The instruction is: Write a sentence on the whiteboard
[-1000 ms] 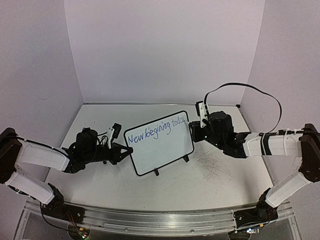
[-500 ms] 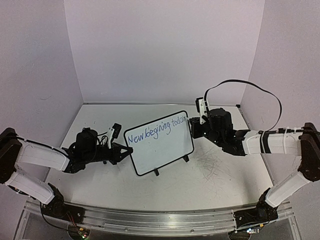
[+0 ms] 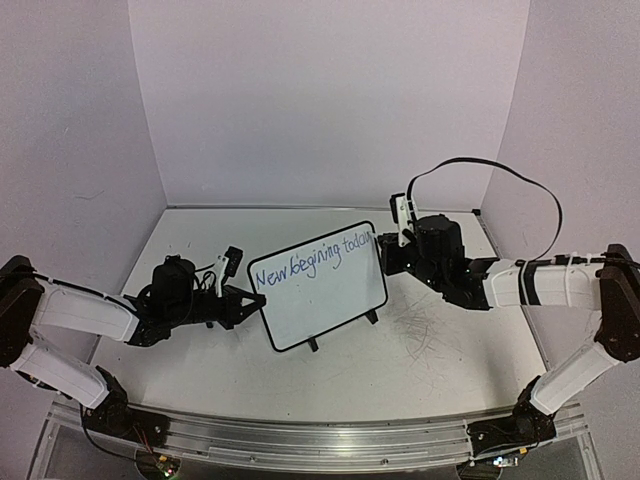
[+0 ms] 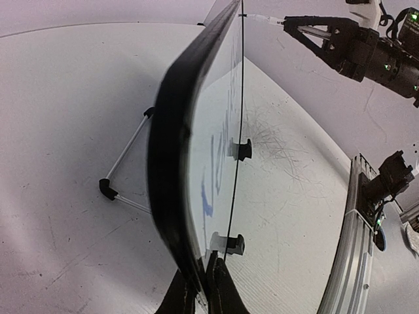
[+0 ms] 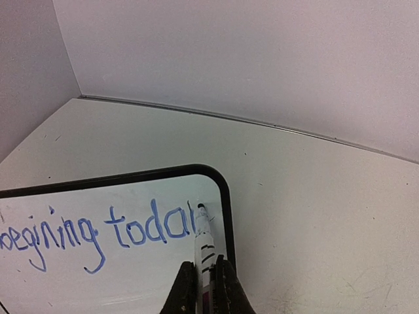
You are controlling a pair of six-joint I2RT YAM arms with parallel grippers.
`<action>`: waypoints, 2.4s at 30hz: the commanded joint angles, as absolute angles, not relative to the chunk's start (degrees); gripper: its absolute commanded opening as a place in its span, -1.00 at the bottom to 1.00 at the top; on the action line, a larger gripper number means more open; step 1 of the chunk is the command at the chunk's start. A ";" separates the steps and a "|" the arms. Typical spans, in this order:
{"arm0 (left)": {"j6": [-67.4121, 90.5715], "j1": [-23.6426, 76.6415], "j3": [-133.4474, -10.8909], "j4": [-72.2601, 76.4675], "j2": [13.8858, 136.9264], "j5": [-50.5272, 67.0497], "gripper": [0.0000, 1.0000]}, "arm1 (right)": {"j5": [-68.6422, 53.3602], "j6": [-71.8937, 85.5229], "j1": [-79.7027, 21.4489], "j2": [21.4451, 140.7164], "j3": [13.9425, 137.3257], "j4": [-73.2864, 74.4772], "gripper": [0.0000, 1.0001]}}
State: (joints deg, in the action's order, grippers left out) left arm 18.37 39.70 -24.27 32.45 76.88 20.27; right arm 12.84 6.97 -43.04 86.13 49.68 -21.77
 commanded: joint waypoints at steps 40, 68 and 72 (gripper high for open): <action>15.21 39.22 -24.13 29.18 76.54 15.58 -1.00 | 8.98 9.88 -44.32 84.55 47.34 -21.53 -1.00; 15.64 39.20 -23.03 28.48 74.99 15.30 -1.00 | 9.09 9.76 -41.60 82.10 47.66 -21.94 -1.00; 15.55 39.18 -23.08 28.48 75.05 15.30 -1.00 | 9.16 9.68 -41.59 82.89 48.24 -21.95 -1.00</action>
